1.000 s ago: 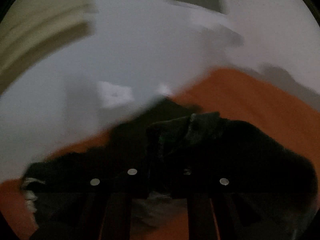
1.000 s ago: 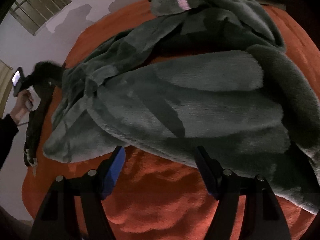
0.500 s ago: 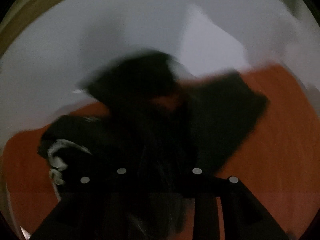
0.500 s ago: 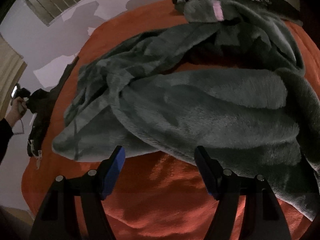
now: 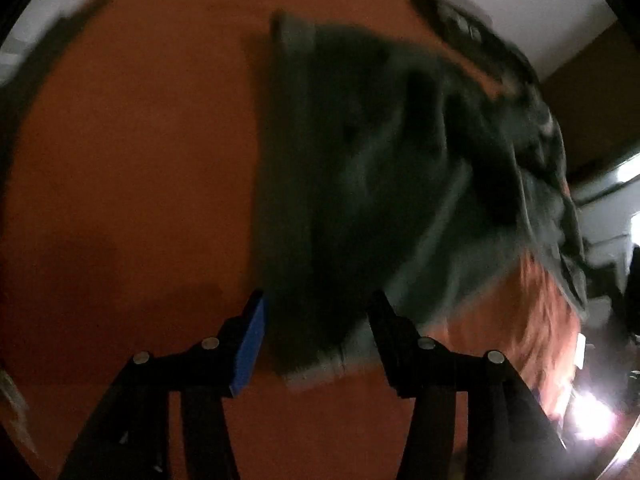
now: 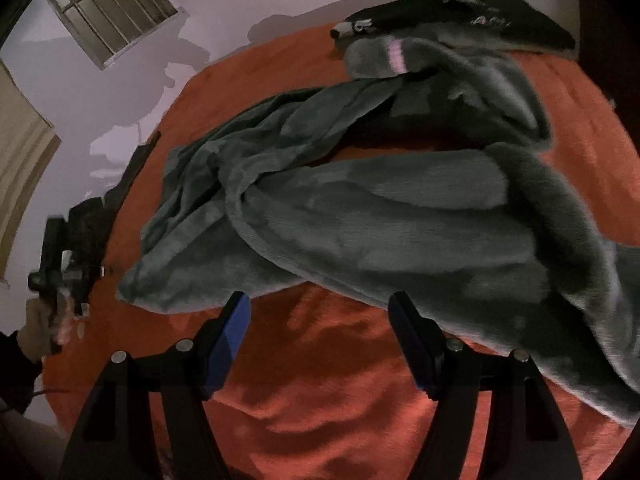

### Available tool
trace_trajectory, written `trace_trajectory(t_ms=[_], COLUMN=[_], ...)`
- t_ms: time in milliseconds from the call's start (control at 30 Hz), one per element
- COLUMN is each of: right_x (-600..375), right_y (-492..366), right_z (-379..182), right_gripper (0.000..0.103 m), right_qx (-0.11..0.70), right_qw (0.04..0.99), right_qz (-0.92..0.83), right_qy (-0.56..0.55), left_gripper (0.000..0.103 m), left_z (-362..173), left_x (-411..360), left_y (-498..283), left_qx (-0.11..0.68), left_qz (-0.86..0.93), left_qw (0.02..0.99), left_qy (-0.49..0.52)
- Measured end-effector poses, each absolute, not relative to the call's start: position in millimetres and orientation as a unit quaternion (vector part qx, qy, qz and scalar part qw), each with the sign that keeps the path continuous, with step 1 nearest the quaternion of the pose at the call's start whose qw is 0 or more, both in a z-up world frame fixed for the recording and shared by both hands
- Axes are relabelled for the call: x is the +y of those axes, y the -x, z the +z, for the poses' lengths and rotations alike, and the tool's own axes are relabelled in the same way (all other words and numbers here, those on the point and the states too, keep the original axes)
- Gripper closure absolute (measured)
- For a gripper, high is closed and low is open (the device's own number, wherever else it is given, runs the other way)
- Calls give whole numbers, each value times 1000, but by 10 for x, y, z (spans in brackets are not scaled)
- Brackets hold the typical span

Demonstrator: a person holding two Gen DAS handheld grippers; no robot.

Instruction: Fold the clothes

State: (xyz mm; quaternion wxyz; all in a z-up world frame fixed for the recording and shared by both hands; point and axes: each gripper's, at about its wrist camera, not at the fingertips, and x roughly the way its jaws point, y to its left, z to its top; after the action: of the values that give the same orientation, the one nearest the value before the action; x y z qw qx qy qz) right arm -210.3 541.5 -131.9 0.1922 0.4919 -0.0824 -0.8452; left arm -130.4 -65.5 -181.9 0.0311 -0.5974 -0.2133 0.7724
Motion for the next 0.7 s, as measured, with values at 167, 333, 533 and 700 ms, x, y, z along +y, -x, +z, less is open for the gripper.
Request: trace_trajectory(t_ms=[167,333,533,700], right_x=[5710,6188,6893,7493], right_y=[1935,1630,1298,1159], right_z=[-1435,-1754,-1898,-1736], right_gripper=[32,32,32,32], right_qx=[-66,-85,-91,-66], right_qw=[145,54,-60,-140], right_qz=[-851,-843,-841,-849], right_qy=[-500,-529,-530,-505], left_gripper=[52,59,98,103], left_z=[-2045,-2059,-2166,-1636], left_x=[-719,-610,-802,-1564], left_y=[1080,1148,1193,879], left_qx=[-321,-336,-363,-354], left_qz=[730,756,753,801], left_qw=[51,65,20,-80], left_qy=[602,558,548,476])
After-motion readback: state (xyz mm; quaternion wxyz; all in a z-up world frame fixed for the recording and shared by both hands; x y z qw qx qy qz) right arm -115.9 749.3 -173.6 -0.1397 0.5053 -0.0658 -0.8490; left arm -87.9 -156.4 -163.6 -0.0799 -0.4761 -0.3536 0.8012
